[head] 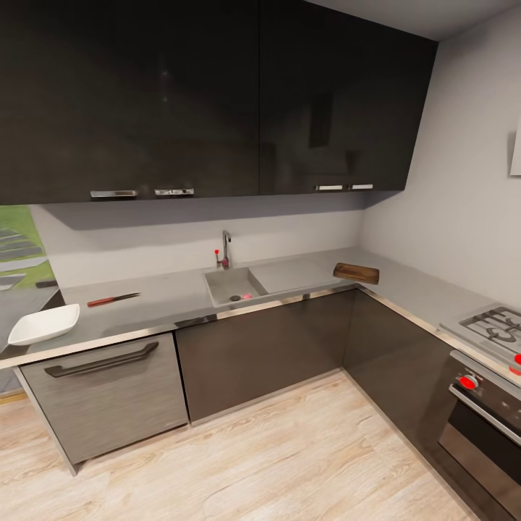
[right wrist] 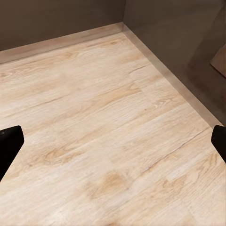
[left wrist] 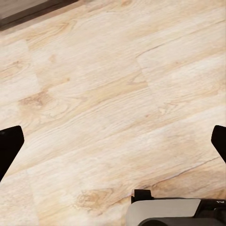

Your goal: In the kitchen, take the Vidalia onion out of the sink, dice it on the chopping board with the paring knife, put the diced onion into the bowl on the countertop, then place both the paring knife and the chopping board into the sink.

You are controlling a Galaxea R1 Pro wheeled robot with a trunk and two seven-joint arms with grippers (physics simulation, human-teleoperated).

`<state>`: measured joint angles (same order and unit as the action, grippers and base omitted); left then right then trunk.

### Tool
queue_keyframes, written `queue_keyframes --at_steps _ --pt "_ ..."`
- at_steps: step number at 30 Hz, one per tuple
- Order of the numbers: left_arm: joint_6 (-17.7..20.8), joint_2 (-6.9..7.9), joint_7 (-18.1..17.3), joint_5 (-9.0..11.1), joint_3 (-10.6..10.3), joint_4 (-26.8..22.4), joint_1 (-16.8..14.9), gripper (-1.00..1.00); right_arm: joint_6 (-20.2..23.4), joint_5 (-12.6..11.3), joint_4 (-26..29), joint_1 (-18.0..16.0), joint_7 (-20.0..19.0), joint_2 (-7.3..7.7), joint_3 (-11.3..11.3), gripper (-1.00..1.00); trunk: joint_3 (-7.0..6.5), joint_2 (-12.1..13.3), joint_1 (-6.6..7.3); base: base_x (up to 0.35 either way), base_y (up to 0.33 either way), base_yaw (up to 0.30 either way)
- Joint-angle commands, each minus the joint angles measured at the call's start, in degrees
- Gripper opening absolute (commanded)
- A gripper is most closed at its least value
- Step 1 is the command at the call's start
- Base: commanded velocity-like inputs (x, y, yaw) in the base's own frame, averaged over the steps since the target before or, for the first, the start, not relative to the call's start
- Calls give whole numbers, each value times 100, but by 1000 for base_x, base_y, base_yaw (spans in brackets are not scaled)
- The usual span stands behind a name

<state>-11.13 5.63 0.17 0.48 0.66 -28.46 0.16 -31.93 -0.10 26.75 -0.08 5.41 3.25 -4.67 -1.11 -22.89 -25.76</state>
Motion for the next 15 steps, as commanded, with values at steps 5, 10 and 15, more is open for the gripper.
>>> queue_keyframes --at_steps 5,10,15 --pt "-12 -1 1 5 3 0 2 100 -15 1 -4 -1 13 0 1 100 1 -3 -2 0 0 0" --pt "-7 -1 1 5 3 6 2 100 -15 1 -4 -1 13 0 6 100 1 -3 -2 0 0 0" --pt "-4 -7 1 5 4 7 2 100 -22 1 -4 -1 6 -5 9 100 1 -3 -2 47 0 0"
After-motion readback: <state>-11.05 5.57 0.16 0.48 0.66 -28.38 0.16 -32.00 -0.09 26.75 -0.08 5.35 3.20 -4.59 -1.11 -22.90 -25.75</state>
